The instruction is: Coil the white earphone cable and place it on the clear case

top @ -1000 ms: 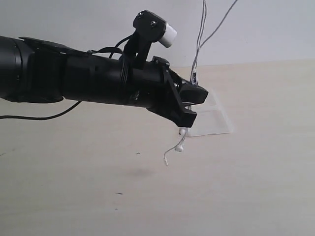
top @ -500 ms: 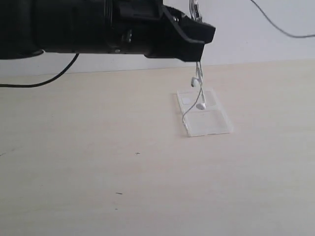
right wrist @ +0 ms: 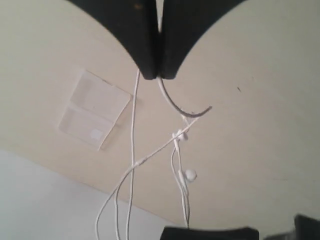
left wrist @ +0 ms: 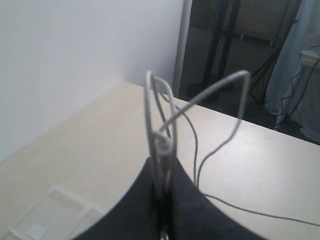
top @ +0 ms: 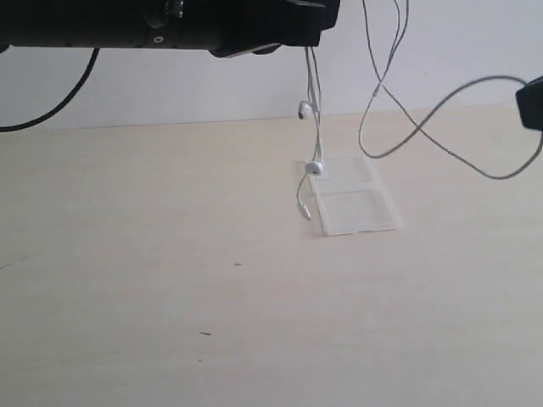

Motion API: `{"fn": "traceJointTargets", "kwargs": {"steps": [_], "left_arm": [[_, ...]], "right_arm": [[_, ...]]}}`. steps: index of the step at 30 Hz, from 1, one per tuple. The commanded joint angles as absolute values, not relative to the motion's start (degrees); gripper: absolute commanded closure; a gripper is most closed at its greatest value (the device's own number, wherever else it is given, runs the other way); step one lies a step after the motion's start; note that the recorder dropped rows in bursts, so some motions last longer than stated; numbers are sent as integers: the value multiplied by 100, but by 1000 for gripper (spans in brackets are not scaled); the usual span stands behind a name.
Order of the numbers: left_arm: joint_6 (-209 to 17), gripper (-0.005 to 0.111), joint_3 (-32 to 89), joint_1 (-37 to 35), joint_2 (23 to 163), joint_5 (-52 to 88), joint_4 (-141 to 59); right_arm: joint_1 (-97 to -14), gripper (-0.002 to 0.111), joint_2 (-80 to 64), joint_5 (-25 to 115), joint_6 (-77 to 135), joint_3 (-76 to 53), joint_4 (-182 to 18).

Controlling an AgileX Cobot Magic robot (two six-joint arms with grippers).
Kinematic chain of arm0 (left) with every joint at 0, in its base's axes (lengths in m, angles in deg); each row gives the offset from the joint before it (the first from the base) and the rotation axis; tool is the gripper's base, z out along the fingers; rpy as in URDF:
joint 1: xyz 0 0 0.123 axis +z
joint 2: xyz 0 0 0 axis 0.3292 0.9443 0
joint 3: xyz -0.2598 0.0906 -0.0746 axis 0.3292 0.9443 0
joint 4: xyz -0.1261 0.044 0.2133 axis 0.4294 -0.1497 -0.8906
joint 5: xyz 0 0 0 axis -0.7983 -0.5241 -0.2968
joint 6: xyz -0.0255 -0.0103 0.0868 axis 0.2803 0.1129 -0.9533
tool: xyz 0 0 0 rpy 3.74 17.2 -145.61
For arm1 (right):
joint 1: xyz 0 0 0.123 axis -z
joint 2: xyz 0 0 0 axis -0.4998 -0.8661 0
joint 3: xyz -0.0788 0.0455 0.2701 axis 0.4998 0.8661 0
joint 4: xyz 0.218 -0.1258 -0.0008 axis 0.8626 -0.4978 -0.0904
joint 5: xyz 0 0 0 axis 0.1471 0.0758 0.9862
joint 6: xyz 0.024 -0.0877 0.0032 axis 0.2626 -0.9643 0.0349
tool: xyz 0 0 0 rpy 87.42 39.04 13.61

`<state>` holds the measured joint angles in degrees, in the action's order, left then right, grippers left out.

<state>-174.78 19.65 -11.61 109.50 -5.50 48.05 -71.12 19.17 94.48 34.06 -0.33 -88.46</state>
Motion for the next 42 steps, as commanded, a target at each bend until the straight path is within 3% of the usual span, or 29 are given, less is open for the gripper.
{"fn": "traceJointTargets", "kwargs": {"steps": [1, 4, 10, 12, 22, 37, 42], "left_arm": [[-17378, 107, 1945, -1121, 10805, -594, 4801], [-17378, 107, 1945, -1121, 10798, -594, 4801], [-17378, 107, 1945, -1043, 10794, -534, 4779], [-17378, 107, 1945, -929, 10794, -505, 4779], [-17247, 107, 1945, -771, 10794, -856, 4779], [-16928, 107, 1945, -771, 10553, -889, 4304], [-16700, 107, 1945, -771, 10475, -897, 4194]], "right_arm": [[-7084, 108, 1700, 8943, 3239, 208, -8688], [-7084, 100, 1557, 8694, 2976, 237, -8461], [-7084, 50, 1493, 8929, 2976, 237, -8550], [-7084, 43, 1585, 9108, 3031, 205, -8550], [-7084, 44, 1823, 9024, 3136, 195, -8447], [-7084, 44, 1748, 7252, 2430, 971, -7468], [-7084, 36, 1748, 6581, 2326, 1302, -7280]]}}
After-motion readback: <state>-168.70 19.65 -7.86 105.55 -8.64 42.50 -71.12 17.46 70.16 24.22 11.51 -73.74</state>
